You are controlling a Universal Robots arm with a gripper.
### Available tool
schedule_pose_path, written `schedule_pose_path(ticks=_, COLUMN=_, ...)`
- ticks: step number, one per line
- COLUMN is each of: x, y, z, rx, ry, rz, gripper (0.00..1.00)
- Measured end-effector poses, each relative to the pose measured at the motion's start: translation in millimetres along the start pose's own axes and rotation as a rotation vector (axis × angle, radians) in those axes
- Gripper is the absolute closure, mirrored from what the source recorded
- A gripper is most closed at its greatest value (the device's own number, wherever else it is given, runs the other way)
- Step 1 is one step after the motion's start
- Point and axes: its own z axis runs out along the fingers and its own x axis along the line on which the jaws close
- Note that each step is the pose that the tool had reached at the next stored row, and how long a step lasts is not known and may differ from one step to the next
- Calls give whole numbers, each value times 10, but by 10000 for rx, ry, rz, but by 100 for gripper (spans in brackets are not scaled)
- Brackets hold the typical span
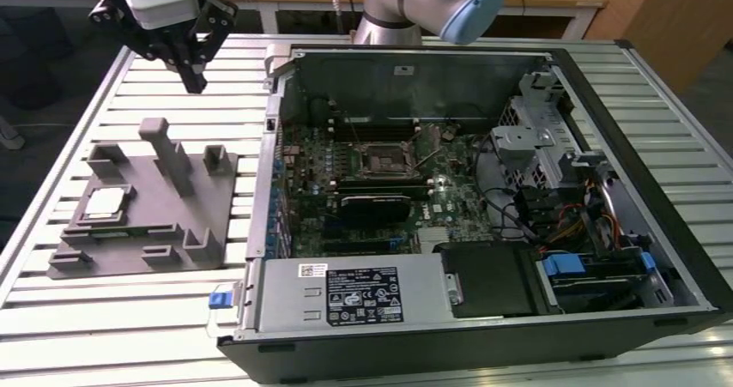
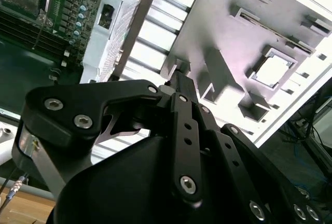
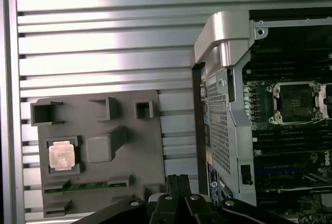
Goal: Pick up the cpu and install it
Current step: 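Reach for the cpu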
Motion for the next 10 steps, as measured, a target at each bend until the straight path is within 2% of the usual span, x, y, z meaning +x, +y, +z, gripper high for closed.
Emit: schedule_pose_path(ticks=10, x=192, y=-15, z=6, rx=-1, ry=-1, rz=1, gripper=89)
